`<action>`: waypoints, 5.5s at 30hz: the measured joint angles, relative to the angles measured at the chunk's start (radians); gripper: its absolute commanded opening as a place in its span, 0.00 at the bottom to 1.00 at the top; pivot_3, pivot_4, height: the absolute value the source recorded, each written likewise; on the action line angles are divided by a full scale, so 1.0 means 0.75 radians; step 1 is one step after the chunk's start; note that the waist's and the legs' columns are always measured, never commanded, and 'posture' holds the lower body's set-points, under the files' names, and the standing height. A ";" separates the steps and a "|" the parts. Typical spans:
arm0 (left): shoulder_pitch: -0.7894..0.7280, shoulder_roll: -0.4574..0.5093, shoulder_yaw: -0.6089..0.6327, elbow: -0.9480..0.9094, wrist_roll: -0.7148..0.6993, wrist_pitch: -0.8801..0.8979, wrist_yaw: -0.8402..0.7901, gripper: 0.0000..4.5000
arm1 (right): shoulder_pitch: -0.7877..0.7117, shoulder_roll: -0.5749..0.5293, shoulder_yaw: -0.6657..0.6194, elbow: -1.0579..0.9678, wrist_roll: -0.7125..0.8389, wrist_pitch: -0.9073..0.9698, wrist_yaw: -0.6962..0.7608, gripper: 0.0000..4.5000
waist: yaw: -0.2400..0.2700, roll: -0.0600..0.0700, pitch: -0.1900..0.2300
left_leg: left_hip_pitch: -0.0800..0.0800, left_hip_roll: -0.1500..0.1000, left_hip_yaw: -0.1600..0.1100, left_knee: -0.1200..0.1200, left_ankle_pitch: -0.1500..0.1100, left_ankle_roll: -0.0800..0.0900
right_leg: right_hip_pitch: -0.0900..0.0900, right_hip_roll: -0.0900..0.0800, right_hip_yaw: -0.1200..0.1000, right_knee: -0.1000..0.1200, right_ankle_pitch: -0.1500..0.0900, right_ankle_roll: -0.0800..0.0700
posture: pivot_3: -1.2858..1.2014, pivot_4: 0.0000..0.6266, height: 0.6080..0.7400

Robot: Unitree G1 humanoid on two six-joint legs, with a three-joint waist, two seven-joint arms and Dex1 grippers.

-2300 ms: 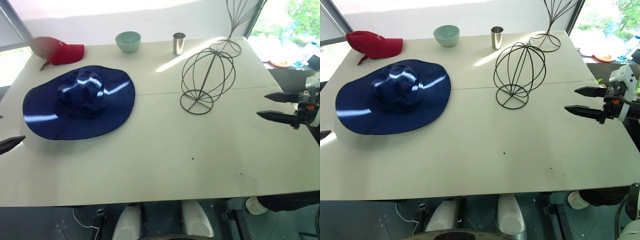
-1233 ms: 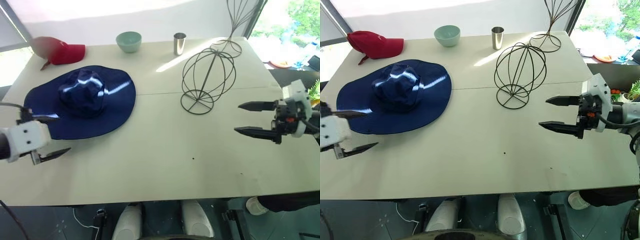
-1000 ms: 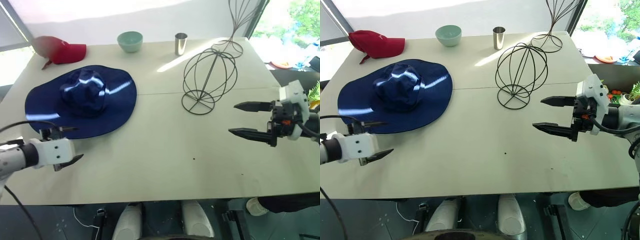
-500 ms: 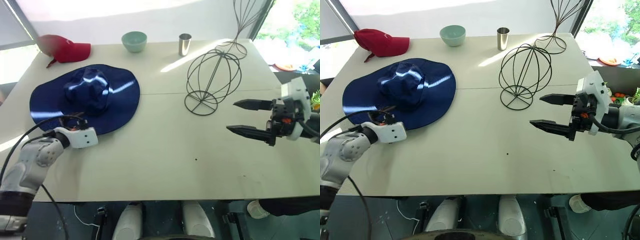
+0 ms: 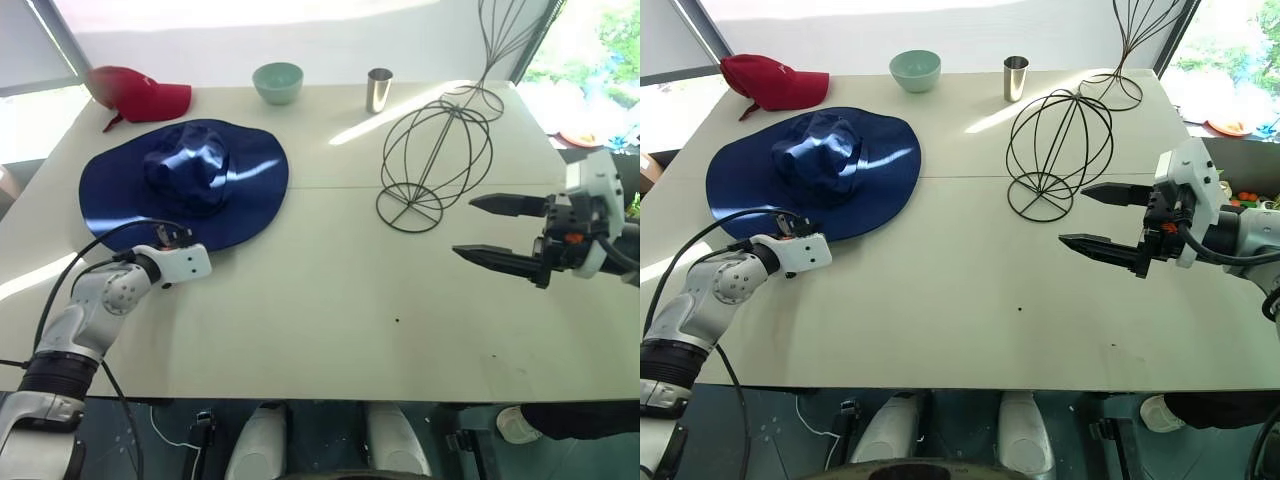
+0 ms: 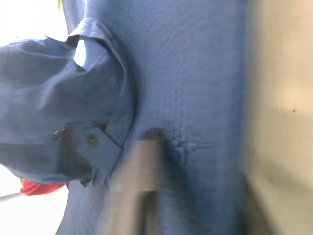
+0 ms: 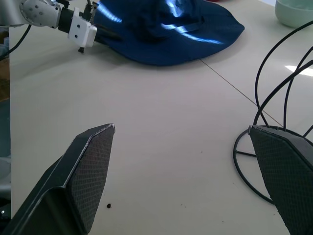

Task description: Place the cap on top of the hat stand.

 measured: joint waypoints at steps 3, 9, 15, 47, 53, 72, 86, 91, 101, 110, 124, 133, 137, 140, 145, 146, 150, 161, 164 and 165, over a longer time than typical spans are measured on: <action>-0.048 -0.020 -0.002 -0.003 -0.054 0.027 -0.060 0.00 | 0.012 -0.016 -0.021 0.004 -0.012 -0.005 -0.003 1.00 | -0.001 0.000 0.000 | 0.000 0.000 0.000 0.000 0.000 0.000 | 0.000 0.000 0.000 0.000 0.000 0.000 | 0.52 0.24 1.00; -0.234 -0.143 0.000 -0.061 -0.253 0.296 -0.259 0.00 | 0.095 -0.072 -0.158 0.080 -0.025 0.001 0.030 1.00 | 0.003 -0.002 0.001 | -0.002 0.000 -0.001 0.003 0.000 0.000 | 0.000 0.001 -0.001 0.000 0.001 0.001 | 0.52 0.24 1.00; -0.685 -0.265 0.007 -0.058 -0.395 0.477 -0.345 0.00 | 0.124 -0.100 -0.300 0.137 -0.048 0.002 0.025 1.00 | -0.004 -0.005 0.002 | -0.010 0.000 -0.001 0.016 0.000 0.001 | 0.000 0.002 -0.001 0.000 0.003 0.006 | 0.52 0.24 1.00; -1.142 -0.411 -0.698 0.230 0.742 -0.617 0.678 0.00 | 0.412 -0.009 -0.655 0.032 0.048 0.115 -0.137 1.00 | 0.000 -0.007 0.003 | -0.021 -0.002 0.001 0.020 -0.001 0.001 | -0.008 0.002 0.002 -0.004 0.007 0.011 | 0.52 0.24 1.00; -1.143 -0.394 -0.819 0.267 0.931 -0.642 0.851 0.00 | 0.545 0.020 -0.689 0.030 -0.002 0.090 -0.102 1.00 | 0.002 -0.007 0.003 | -0.021 -0.002 0.001 0.020 -0.001 0.001 | -0.008 0.002 0.002 -0.004 0.007 0.011 | 0.52 0.24 1.00; -1.051 -0.458 -0.907 0.480 0.928 -0.669 0.874 0.00 | 0.646 0.031 -0.750 0.030 -0.049 0.065 -0.095 1.00 | 0.000 -0.007 0.003 | -0.021 -0.002 0.001 0.021 -0.001 0.001 | -0.008 0.001 0.002 -0.003 0.007 0.012 | 0.52 0.24 1.00; -1.048 -0.452 -0.800 0.480 0.643 -0.732 0.696 0.99 | 0.532 0.019 -0.669 0.027 -0.050 0.095 -0.138 1.00 | -0.001 -0.006 0.003 | -0.021 -0.002 0.001 0.021 -0.001 0.001 | -0.008 0.001 0.002 -0.003 0.007 0.012 | 0.52 0.24 1.00; -0.915 -0.403 -0.623 0.364 0.188 -0.702 0.332 0.99 | 0.577 -0.019 -0.552 0.010 -0.189 -0.027 -0.126 1.00 | -0.007 -0.005 0.002 | -0.020 -0.002 0.002 0.020 -0.001 0.001 | -0.009 0.001 0.002 -0.002 0.007 0.012 | 0.52 0.24 1.00; -0.597 -0.178 -0.333 -0.136 -0.750 -0.163 -0.498 0.99 | 0.631 -0.005 -0.377 -0.154 -0.348 -0.194 -0.147 1.00 | -0.008 -0.005 0.002 | -0.020 -0.001 0.002 0.023 0.000 0.001 | -0.008 0.001 0.003 0.001 0.007 0.011 | 0.52 0.24 1.00; -0.572 0.104 0.074 -0.450 -1.788 1.166 -0.974 0.99 | 0.631 0.109 -0.108 -0.248 -0.661 -0.444 -0.328 1.00 | -0.015 -0.005 0.002 | -0.020 -0.001 0.001 0.025 0.000 0.001 | -0.008 0.002 0.003 0.003 0.007 0.011 | 0.52 0.24 1.00; -0.631 0.117 0.172 -0.504 -1.878 1.395 -0.995 1.00 | 0.512 0.314 0.205 -0.010 -1.150 -0.935 -0.723 0.71 | -0.014 -0.008 0.001 | -0.019 0.000 0.002 0.024 0.000 0.001 | -0.008 0.003 0.004 0.003 0.008 0.010 | 0.52 0.24 1.00; -0.619 0.106 0.181 -0.506 -1.855 1.395 -0.985 1.00 | 0.503 0.292 0.186 -0.001 -1.158 -0.988 -0.695 0.03 | -0.014 -0.008 0.001 | -0.019 0.000 0.002 0.024 0.000 0.001 | -0.008 0.003 0.004 0.003 0.008 0.009 | 0.52 0.24 1.00; -0.583 0.103 0.181 -0.524 -1.835 1.378 -0.988 1.00 | 0.500 0.240 0.139 -0.001 -1.177 -1.020 -0.683 0.03 | -0.014 -0.008 0.001 | -0.018 0.000 0.002 0.024 0.000 0.001 | -0.008 0.003 0.004 0.003 0.008 0.009 | 0.52 0.24 1.00; -0.572 0.093 0.181 -0.524 -1.819 1.364 -0.988 1.00 | 0.479 0.203 0.121 0.002 -1.235 -1.083 -0.695 0.03 | -0.013 -0.008 0.001 | -0.018 0.000 0.002 0.024 0.000 0.001 | -0.008 0.003 0.004 0.003 0.008 0.009 | 0.52 0.24 1.00; -0.572 0.073 0.181 -0.525 -1.795 1.353 -0.988 1.00 | 0.450 0.180 0.090 0.009 -1.347 -1.199 -0.764 0.03 | -0.013 -0.008 0.001 | -0.019 0.000 0.002 0.024 0.000 0.001 | -0.008 0.003 0.004 0.003 0.008 0.009 | 0.52 0.24 1.00; -0.572 0.070 0.181 -0.524 -1.793 1.344 -0.988 1.00 | 0.450 0.179 0.090 0.015 -1.364 -1.215 -0.772 0.03 | -0.013 -0.008 0.001 | -0.019 0.000 0.002 0.024 0.000 0.001 | -0.008 0.003 0.004 0.003 0.008 0.009 | 0.52 0.24 1.00; -0.572 0.054 0.181 -0.521 -1.771 1.333 -0.989 1.00 | 0.452 0.178 0.090 0.042 -1.419 -1.263 -0.793 0.03 | -0.013 -0.008 0.001 | -0.019 0.000 0.002 0.024 0.000 0.001 | -0.008 0.003 0.004 0.003 0.008 0.009 | 0.52 0.24 1.00; -0.591 0.041 0.177 -0.492 -1.729 1.315 -1.016 1.00 | 0.531 0.186 0.044 0.083 -1.484 -1.268 -0.833 0.44 | -0.011 -0.008 0.001 | -0.019 0.000 0.002 0.024 0.000 0.001 | -0.008 0.003 0.004 0.003 0.008 0.009 | 0.52 0.24 1.00; -0.591 0.041 0.170 -0.482 -1.693 1.299 -1.024 1.00 | 0.622 0.189 0.007 0.081 -1.434 -1.295 -0.802 0.44 | -0.008 -0.008 0.001 | -0.019 -0.001 0.002 0.024 0.000 0.001 | -0.008 0.003 0.004 0.002 0.008 0.009 | 0.52 0.24 1.00; -0.590 0.040 0.168 -0.478 -1.682 1.295 -1.029 1.00 | 0.647 0.190 -0.010 0.081 -1.419 -1.300 -0.790 0.44 | -0.010 -0.008 0.001 | -0.019 -0.001 0.002 0.024 0.000 0.001 | -0.008 0.003 0.004 0.002 0.008 0.009 | 0.52 0.24 1.00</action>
